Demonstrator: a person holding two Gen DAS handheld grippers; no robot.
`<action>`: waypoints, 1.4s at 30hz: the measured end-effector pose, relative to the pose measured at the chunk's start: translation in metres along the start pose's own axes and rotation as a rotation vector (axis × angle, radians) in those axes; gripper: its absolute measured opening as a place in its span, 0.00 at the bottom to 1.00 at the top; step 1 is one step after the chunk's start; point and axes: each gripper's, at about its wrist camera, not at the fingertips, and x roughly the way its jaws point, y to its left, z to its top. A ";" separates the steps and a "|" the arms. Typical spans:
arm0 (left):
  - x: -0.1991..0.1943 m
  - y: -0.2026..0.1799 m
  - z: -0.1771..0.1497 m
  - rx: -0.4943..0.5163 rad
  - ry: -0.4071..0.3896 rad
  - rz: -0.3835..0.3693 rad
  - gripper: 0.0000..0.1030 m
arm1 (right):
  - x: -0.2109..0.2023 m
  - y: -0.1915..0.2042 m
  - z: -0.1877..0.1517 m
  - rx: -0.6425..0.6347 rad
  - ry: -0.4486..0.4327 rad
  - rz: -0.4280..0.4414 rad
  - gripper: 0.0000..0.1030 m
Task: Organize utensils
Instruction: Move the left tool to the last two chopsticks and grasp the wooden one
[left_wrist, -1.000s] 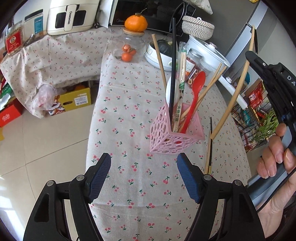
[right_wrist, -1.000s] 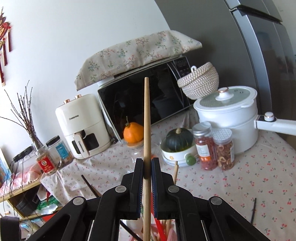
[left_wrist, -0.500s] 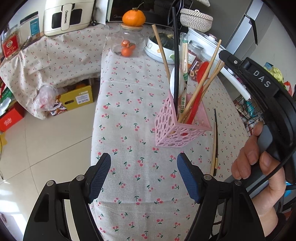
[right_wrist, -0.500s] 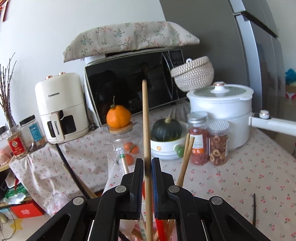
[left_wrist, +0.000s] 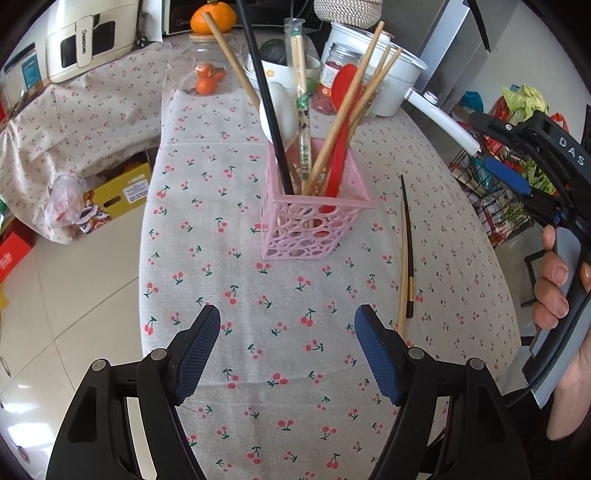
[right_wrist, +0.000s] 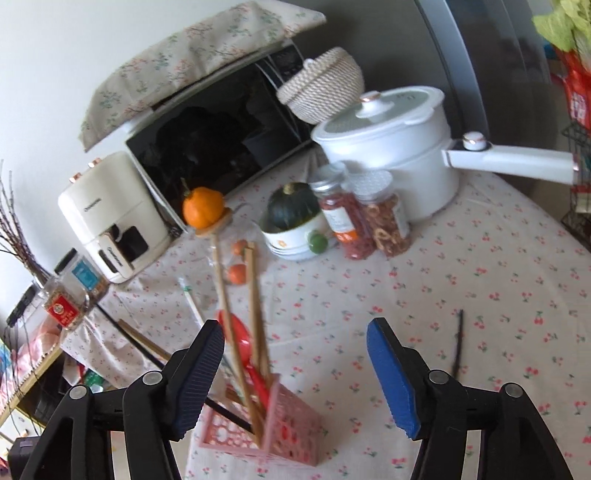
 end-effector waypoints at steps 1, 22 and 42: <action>0.003 -0.005 -0.001 0.012 0.005 0.005 0.77 | 0.003 -0.010 0.000 0.008 0.025 -0.034 0.70; 0.086 -0.131 0.021 0.227 0.102 -0.011 0.44 | 0.026 -0.126 -0.023 -0.055 0.456 -0.285 0.83; 0.161 -0.158 0.086 0.141 0.204 0.002 0.08 | 0.024 -0.150 -0.004 -0.084 0.461 -0.283 0.85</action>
